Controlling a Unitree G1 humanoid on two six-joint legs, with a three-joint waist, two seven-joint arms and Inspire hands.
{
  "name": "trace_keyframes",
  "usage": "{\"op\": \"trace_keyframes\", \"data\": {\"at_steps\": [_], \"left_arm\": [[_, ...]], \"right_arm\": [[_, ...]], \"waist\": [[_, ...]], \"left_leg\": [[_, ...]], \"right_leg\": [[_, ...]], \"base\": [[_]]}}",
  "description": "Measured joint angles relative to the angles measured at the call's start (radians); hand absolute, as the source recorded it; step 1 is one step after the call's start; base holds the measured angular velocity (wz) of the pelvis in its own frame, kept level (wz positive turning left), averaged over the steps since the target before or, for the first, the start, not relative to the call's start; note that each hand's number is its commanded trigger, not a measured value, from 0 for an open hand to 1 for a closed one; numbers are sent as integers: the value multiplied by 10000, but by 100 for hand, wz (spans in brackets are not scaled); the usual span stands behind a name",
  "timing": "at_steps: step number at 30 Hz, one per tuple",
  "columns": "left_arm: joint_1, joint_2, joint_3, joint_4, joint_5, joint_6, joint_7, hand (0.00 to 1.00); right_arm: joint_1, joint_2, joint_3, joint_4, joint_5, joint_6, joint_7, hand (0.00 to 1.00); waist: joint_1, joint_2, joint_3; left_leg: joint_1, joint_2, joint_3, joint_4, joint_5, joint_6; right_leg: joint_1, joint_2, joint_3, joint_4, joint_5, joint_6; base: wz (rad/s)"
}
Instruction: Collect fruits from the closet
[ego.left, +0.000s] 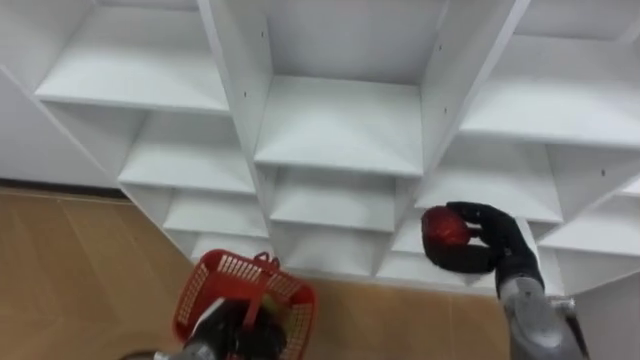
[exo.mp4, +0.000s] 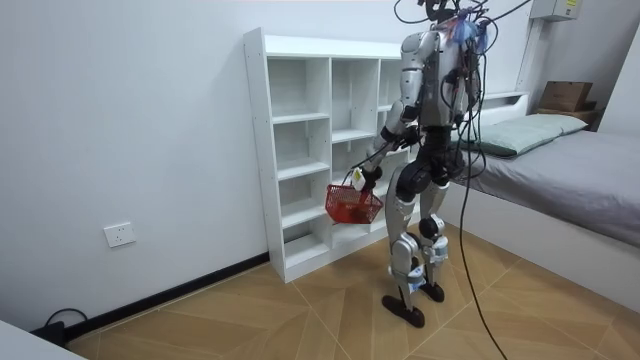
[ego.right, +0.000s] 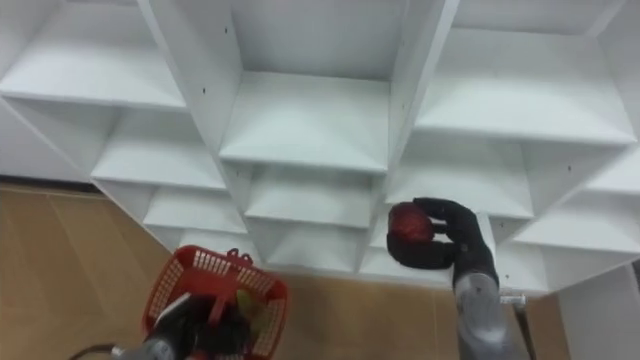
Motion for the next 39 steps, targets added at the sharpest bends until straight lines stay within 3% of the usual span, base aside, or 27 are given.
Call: {"op": "trace_keyframes", "data": {"at_steps": [5, 10, 12, 16, 18, 27, 30, 32, 37, 39], "left_arm": [[323, -36, 32, -539, -192, -18, -68, 100], [328, -46, 25, -740, -1034, -36, 23, 100], [327, -58, 0, -740, -1355, -36, 114, 100], [322, -56, -4, -755, -1556, -35, 176, 100], [267, -51, -4, -785, -1556, -36, 184, 100], [226, -44, -15, -1232, -1512, -36, 182, 100], [201, -61, -47, -1246, -1512, -36, 182, 100], [200, -70, -121, -1246, -1512, -36, 182, 100], [198, -81, -344, -1223, -1511, -35, 177, 100], [176, -141, -424, -1029, -1516, -37, 162, 100]], "right_arm": [[569, 289, 0, -411, -240, 0, 586, 100], [816, 284, 245, -611, -474, 0, 1018, 100], [850, 296, 305, -660, -745, 0, 1207, 100], [914, 297, 372, -659, -771, 0, 1269, 100], [938, 300, 389, -659, -770, 1, 1364, 100], [1097, 301, 726, -658, -1202, 89, 1591, 100], [1101, 332, 1213, -656, -1639, 113, 1749, 100], [1089, 341, 1356, -656, -1923, 180, 1785, 100], [1057, 345, 1473, -613, -2335, 378, 1895, 100], [1039, 348, 1479, -614, -2335, 479, 1913, 100]], "waist": [[15, 143, -68], [-15, 226, -39], [-188, 245, -23], [-299, 202, 42], [-301, 118, 116], [-241, 51, 91], [-219, -66, 10], [-211, -86, -4], [-172, -21, 31], [-134, 69, 91]], "left_leg": [[409, 197, 254, -198, -254, -4], [695, 204, 437, -348, -256, -1], [744, 194, 477, -421, -255, -2], [927, 190, 513, -555, -255, -2], [1005, 192, 531, -642, -259, -10], [991, 192, 544, -740, -273, -26], [978, 196, 534, -737, -272, -28], [981, 207, 520, -737, -272, -29], [980, 209, 520, -738, -272, -28], [976, 209, 513, -776, -273, -27]], "right_leg": [[306, 318, 250, -330, 222, 2], [405, 320, 444, -316, 229, 8], [411, 384, 521, -312, 229, 9], [521, 425, 650, -329, 227, 11], [527, 487, 813, -348, 219, 25], [534, 539, 838, -569, 226, 35], [583, 560, 817, -673, 248, 23], [588, 557, 816, -677, 256, 21], [590, 546, 812, -685, 296, 43], [588, 545, 777, -682, 310, 53]], "base": [[-20], [-16], [-7], [-9], [-10], [-4], [0], [0], [0], [0]]}}
